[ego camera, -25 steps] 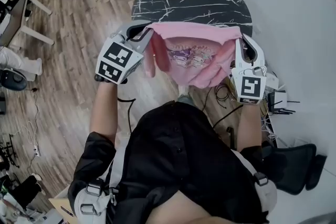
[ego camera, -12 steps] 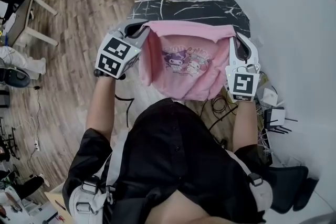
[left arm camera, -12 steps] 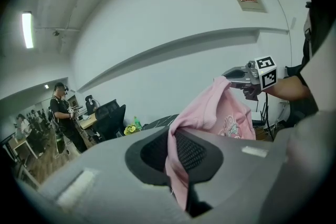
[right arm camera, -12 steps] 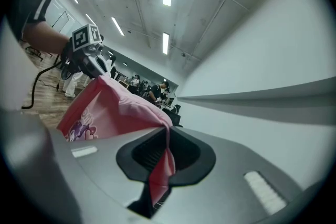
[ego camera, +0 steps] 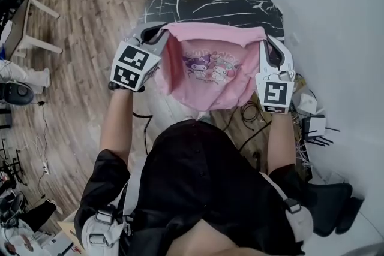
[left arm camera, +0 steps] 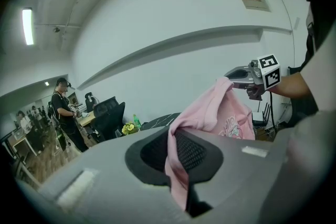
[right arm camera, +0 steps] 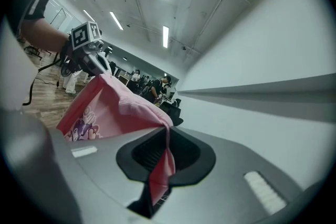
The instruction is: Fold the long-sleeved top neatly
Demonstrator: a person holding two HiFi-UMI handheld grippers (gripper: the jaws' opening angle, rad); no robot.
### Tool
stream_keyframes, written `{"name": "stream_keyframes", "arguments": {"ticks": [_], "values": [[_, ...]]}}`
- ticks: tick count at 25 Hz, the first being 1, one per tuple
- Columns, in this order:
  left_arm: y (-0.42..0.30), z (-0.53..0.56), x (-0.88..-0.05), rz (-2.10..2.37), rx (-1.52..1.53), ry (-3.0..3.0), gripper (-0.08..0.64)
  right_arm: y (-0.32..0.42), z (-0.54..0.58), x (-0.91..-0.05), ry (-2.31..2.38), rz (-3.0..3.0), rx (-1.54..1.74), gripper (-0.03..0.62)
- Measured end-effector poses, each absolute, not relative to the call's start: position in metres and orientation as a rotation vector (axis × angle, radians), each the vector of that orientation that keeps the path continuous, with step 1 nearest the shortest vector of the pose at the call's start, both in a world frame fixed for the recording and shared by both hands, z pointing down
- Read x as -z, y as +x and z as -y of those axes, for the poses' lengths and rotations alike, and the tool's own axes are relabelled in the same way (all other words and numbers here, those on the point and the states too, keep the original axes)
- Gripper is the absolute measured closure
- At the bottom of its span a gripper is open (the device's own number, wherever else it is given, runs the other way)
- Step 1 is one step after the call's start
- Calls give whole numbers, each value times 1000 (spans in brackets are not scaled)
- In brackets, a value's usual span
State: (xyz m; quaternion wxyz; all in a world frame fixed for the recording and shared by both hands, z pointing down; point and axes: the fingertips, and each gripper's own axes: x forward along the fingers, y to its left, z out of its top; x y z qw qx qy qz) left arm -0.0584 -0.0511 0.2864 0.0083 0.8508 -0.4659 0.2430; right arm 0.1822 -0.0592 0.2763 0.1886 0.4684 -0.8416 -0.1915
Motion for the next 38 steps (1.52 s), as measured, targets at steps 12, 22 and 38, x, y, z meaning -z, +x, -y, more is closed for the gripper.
{"name": "stream_keyframes", "arguments": {"ticks": [12, 22, 38], "values": [[-70, 101, -322, 1479, -807, 2601, 541, 175, 110, -305, 1224, 2340, 515, 568], [-76, 137, -387, 1463, -847, 2520, 541, 167, 158, -365, 1148, 2293, 399, 568], [-93, 222, -458, 1260, -971, 2517, 540, 155, 229, -445, 1165, 2145, 218, 568]]}}
